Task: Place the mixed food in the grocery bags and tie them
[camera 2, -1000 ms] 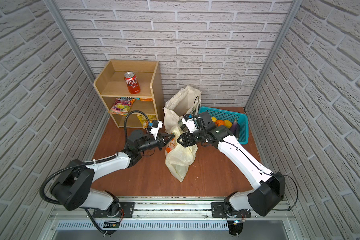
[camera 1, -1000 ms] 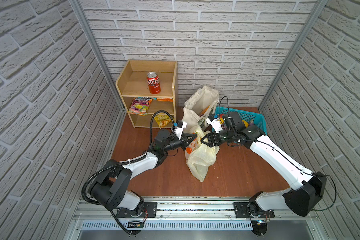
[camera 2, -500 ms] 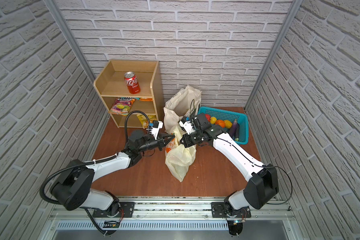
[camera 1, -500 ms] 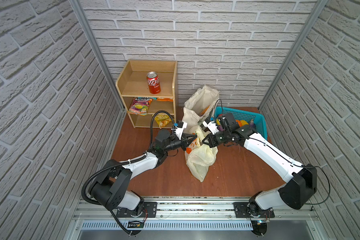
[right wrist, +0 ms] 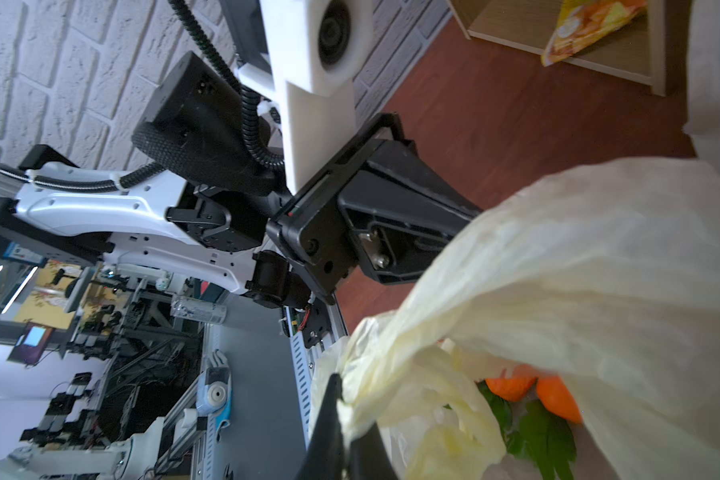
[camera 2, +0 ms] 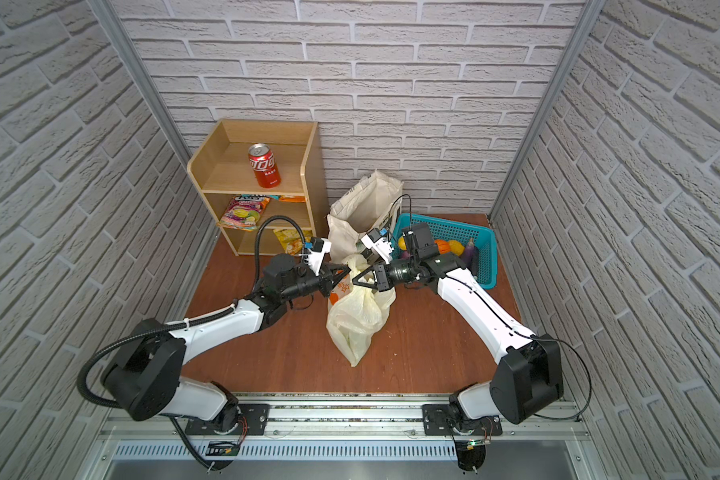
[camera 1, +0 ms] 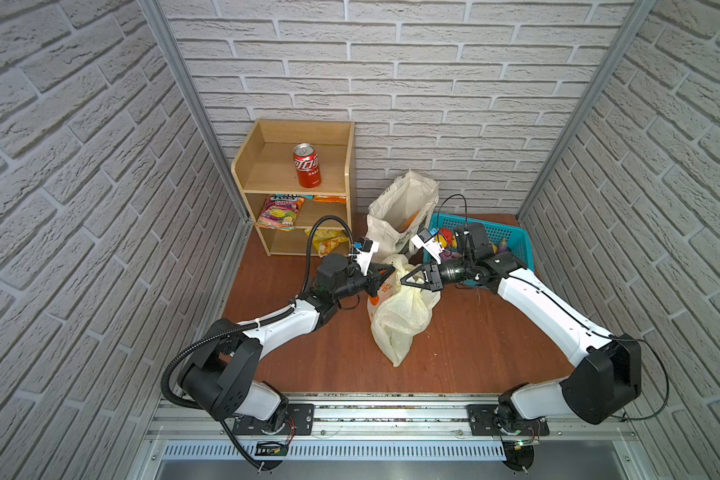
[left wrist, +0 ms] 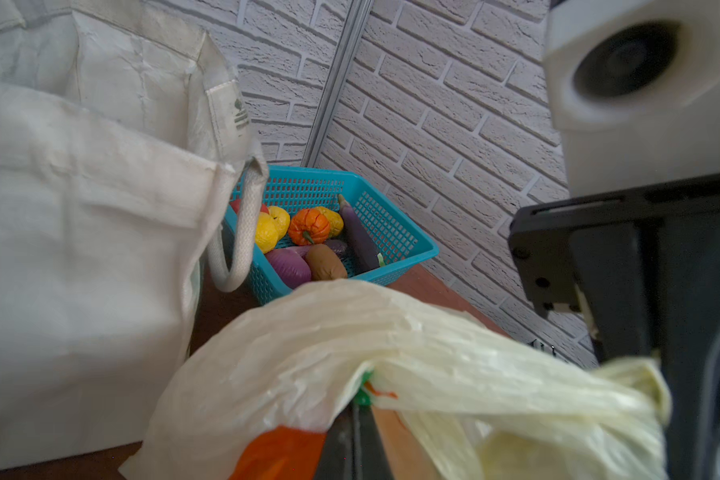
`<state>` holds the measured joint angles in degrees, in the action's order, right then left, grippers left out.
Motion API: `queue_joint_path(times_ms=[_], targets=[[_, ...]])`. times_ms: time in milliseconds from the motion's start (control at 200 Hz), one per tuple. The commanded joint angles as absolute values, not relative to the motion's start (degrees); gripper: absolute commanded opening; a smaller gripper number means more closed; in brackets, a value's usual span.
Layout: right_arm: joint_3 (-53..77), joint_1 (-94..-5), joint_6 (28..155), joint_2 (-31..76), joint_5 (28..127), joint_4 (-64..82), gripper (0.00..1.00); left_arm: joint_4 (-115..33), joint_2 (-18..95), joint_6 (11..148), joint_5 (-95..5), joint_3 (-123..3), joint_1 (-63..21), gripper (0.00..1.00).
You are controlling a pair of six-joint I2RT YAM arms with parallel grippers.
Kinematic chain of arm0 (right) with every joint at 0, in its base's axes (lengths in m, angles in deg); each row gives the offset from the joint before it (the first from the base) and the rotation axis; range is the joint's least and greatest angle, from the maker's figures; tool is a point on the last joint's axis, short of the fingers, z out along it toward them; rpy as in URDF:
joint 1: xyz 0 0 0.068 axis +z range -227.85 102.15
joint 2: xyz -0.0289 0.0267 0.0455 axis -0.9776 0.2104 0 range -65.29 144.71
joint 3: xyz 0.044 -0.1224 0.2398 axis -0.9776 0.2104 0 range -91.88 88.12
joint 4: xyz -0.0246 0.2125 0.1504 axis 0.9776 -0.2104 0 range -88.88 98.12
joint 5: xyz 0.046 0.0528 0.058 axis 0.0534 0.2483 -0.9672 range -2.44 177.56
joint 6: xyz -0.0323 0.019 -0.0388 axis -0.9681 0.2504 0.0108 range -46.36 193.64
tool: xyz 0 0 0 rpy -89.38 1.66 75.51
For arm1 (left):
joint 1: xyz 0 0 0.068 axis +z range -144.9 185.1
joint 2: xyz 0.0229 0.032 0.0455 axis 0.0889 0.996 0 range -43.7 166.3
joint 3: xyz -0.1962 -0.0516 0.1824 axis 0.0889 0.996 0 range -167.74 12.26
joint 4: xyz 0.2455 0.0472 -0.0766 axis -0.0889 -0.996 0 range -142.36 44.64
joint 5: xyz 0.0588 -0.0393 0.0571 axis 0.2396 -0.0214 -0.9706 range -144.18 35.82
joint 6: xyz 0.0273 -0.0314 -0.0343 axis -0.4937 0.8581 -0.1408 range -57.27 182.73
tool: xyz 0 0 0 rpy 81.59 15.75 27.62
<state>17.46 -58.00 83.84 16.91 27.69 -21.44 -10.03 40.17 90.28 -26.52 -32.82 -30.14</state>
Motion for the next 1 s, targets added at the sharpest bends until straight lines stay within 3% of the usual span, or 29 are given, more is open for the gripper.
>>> queue_joint_path(times_ms=[0,200,315,475,680,995], targets=[[18.4,-57.7,84.5,17.9,19.1,-16.4,0.05,-6.0,42.7,89.8,-26.4,-35.2,-30.9,0.0],[19.9,-59.1,83.7,17.9,19.1,-15.7,0.06,-1.0,42.7,91.9,-25.6,-33.1,-30.1,0.0],[22.3,-61.1,85.1,17.7,17.6,-12.0,0.05,0.0,39.2,92.1,-27.3,-28.3,-28.4,0.36],[23.7,-62.6,85.0,18.5,16.6,-10.3,0.06,1.2,32.9,92.3,-30.0,-21.4,-27.1,0.53],[25.1,-63.5,85.1,18.6,14.7,-8.8,0.05,3.5,29.1,92.7,-25.3,-18.7,-27.2,0.51],[26.6,-64.2,84.3,18.1,14.6,-9.5,0.05,7.2,34.0,95.3,-14.6,-23.2,-27.9,0.48]])
